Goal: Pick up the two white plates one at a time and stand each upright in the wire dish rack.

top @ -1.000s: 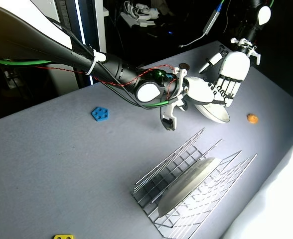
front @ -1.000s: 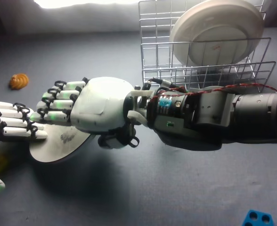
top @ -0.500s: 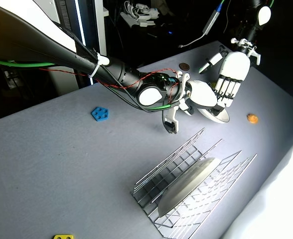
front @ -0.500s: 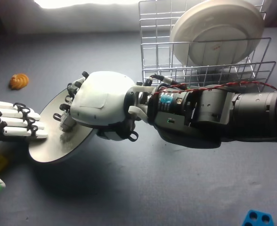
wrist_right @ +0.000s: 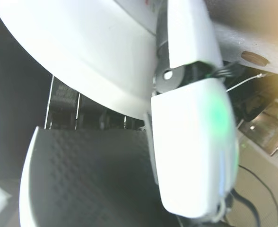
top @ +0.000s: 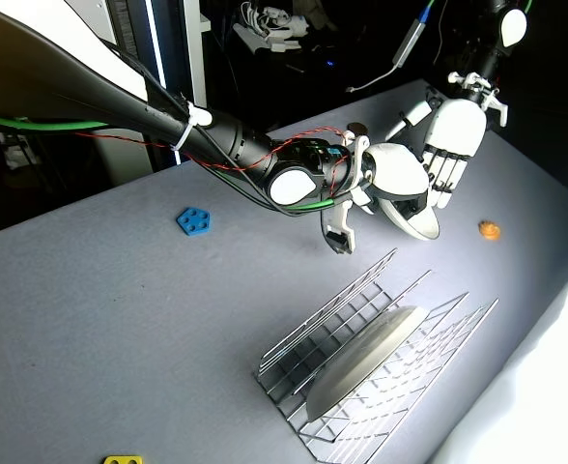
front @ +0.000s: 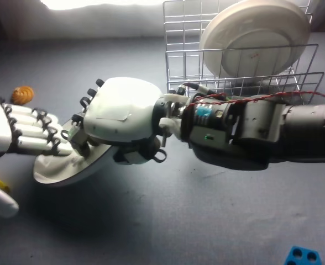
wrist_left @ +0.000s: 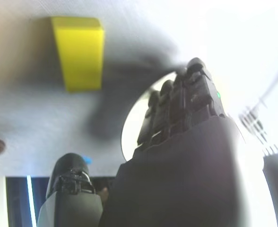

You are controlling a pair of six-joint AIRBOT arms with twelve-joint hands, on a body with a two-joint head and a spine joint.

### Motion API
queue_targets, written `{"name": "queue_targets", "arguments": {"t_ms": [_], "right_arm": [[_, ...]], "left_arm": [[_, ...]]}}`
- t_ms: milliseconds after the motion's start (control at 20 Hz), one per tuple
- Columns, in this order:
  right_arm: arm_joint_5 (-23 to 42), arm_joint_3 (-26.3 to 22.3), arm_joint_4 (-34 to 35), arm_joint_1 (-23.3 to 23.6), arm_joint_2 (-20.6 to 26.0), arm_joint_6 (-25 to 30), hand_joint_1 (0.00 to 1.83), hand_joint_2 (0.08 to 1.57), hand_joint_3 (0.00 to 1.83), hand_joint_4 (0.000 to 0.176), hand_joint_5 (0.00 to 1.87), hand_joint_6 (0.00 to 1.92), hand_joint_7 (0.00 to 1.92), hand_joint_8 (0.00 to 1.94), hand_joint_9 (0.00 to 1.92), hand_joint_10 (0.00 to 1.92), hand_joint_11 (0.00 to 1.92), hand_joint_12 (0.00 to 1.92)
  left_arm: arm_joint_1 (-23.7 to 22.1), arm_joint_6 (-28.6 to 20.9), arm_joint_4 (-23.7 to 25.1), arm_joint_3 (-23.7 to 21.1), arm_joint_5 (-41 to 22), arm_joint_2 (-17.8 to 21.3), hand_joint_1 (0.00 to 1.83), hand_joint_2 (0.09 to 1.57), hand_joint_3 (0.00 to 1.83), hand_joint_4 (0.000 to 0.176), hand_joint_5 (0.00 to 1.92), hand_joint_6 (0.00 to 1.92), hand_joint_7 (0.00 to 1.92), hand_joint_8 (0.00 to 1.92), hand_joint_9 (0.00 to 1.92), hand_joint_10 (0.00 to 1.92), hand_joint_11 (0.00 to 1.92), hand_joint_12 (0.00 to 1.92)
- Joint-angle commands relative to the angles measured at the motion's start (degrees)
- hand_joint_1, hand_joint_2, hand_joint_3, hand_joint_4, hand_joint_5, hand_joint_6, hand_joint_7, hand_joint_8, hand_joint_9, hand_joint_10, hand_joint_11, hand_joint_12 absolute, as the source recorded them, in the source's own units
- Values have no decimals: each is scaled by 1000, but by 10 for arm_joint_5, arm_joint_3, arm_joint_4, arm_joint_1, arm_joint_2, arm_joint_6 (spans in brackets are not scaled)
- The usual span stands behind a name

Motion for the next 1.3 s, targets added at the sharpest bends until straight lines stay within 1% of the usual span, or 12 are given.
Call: {"name": "queue_targets", "arguments": {"t_ms": [0, 150, 200, 400, 500, 600, 650, 700, 750, 850, 950, 1250], "right_arm": [[28, -5, 4, 6, 8, 3, 1388, 1068, 0, 0, 985, 945, 1081, 762, 1056, 1005, 923, 1135], [24, -40, 4, 21, 40, 14, 1386, 1070, 0, 0, 988, 984, 1068, 765, 1051, 971, 924, 1070], [23, -48, 4, 25, 47, 16, 1391, 1055, 0, 0, 1026, 933, 1109, 699, 1085, 904, 968, 1027], [-1, -79, 4, 46, 81, 45, 1387, 1066, 0, 0, 1002, 975, 1094, 723, 1041, 969, 937, 1068], [-13, -92, 4, 60, 97, 82, 1388, 1062, 0, 0, 998, 978, 1103, 700, 1065, 943, 954, 1060], [-26, -120, 4, 77, 123, 123, 1394, 1039, 0, 0, 1043, 904, 1183, 539, 1122, 869, 1008, 1021], [-26, -132, 4, 82, 133, 125, 1394, 1039, 0, 0, 1043, 904, 1183, 539, 1122, 869, 1008, 1021], [-29, -144, 4, 86, 142, 126, 1390, 1052, 5, 0, 1010, 955, 1136, 635, 1078, 929, 963, 1064], [-36, -157, 4, 91, 151, 130, 1391, 1053, 0, 0, 1032, 917, 1137, 660, 1057, 945, 944, 1089], [-46, -178, 4, 102, 168, 153, 1391, 1049, 0, 0, 1038, 914, 1149, 635, 1067, 927, 962, 1073], [-58, -196, 4, 118, 184, 189, 1394, 1041, 0, 0, 1056, 891, 1182, 582, 1080, 897, 972, 1069], [-105, -224, 3, 163, 218, 318, 1389, 1052, 0, 0, 1048, 929, 1102, 737, 1070, 882, 948, 1095]], "left_arm": [[-10, -1, -28, 0, -22, 12, 0, 1083, 2, 0, 0, 0, 0, 0, 0, 0, 0, 0], [-48, -1, -28, -15, -29, 27, 0, 1082, 1, 0, 0, 0, 0, 0, 0, 0, 0, 0], [-55, -4, -28, -18, -31, 31, 0, 1083, 2, 0, 0, 0, 0, 0, 0, 0, 0, 0], [-78, -18, -28, -25, -36, 43, 0, 1084, 2, 0, 0, 0, 0, 0, 0, 0, 0, 0], [-82, -22, -28, -24, -40, 47, 0, 1084, 2, 0, 0, 0, 0, 0, 0, 0, 0, 0], [-92, -31, -28, -23, -43, 51, 0, 1080, 0, 0, 0, 0, 0, 0, 0, 0, 0, 0], [-96, -35, -28, -24, -43, 52, 0, 1080, 0, 0, 0, 0, 0, 0, 0, 0, 0, 0], [-100, -38, -28, -26, -44, 55, 0, 1083, 1, 0, 0, 0, 0, 0, 0, 0, 0, 0], [-102, -39, -28, -28, -44, 57, 0, 1080, 0, 0, 0, 0, 0, 0, 0, 0, 0, 0], [-103, -43, -24, -30, -44, 61, 0, 1083, 1, 0, 0, 0, 0, 0, 0, 0, 0, 0], [-103, -48, -17, -29, -43, 62, 0, 1086, 3, 0, 0, 0, 0, 0, 0, 0, 0, 0], [-104, -53, -2, -35, -41, 65, 0, 1092, 5, 0, 0, 0, 0, 0, 0, 0, 0, 0]]}}
